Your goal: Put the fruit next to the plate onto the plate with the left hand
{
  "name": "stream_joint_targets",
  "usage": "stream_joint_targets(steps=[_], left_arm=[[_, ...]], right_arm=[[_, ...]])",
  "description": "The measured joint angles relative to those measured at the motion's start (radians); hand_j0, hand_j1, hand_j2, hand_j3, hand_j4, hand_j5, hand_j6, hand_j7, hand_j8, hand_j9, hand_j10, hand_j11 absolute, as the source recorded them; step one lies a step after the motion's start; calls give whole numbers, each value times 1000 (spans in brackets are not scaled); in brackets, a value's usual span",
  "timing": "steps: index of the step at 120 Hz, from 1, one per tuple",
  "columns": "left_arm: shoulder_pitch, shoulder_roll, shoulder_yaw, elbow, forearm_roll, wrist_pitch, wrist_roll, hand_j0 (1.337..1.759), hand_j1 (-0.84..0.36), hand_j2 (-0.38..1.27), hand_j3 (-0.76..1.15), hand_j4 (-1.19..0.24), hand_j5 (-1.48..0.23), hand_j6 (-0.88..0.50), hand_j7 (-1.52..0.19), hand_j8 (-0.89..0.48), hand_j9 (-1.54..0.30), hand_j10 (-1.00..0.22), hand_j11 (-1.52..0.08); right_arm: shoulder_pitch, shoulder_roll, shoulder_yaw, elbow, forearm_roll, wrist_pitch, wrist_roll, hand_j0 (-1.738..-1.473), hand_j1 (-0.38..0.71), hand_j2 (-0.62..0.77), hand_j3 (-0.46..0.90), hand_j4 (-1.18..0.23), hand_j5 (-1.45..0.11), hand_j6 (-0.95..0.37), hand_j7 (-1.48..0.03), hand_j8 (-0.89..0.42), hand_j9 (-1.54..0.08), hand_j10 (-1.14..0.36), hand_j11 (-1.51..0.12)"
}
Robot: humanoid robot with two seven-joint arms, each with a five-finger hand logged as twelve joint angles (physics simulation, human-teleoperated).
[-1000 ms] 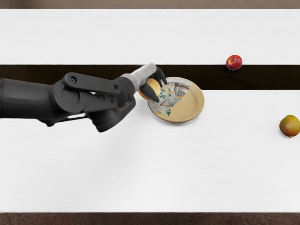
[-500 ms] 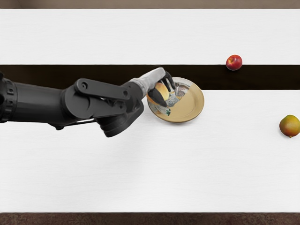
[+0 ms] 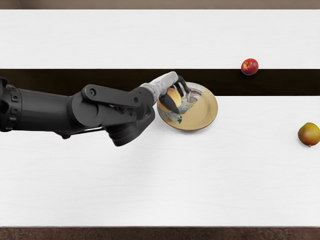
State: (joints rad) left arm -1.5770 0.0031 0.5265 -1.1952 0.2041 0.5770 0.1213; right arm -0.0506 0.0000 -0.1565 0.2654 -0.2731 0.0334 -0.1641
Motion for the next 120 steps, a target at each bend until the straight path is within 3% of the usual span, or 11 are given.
stream_joint_targets(steps=[8,31,66,99,120], left_arm=[[0,0,-1,0,1,0,-10,1655,-134,82,0,-496,-649,-485,-648,-376,-653,-378,-654],[-5,53,-19,0,-5,-4,-20,1657,153,34,0,-201,-262,-197,-262,-154,-264,-155,-265],[0,315,-88,-18,-11,-15,-20,1658,302,9,0,-49,-64,-48,-64,-38,-64,-38,-64],[24,653,-142,-41,-2,-420,-14,1658,337,3,0,-13,-17,-13,-17,-11,-17,-10,-17],[28,794,-158,-42,1,-592,-14,1658,344,2,0,-5,-7,-6,-7,-5,-7,-4,-7]], right_arm=[[0,0,0,0,0,0,0,-1658,-324,-4,0,-20,-26,-20,-26,-20,-26,-20,-26],[0,0,0,0,0,0,0,-1658,-324,-4,0,-20,-26,-20,-26,-20,-26,-20,-26],[0,0,0,0,0,0,0,-1658,-324,-4,0,-20,-26,-20,-26,-20,-26,-20,-26],[0,0,0,0,0,0,0,-1658,-325,-4,0,-20,-26,-20,-26,-20,-26,-20,-26],[0,0,0,0,0,0,0,-1658,-324,-4,0,-20,-26,-20,-26,-20,-26,-20,-26]])
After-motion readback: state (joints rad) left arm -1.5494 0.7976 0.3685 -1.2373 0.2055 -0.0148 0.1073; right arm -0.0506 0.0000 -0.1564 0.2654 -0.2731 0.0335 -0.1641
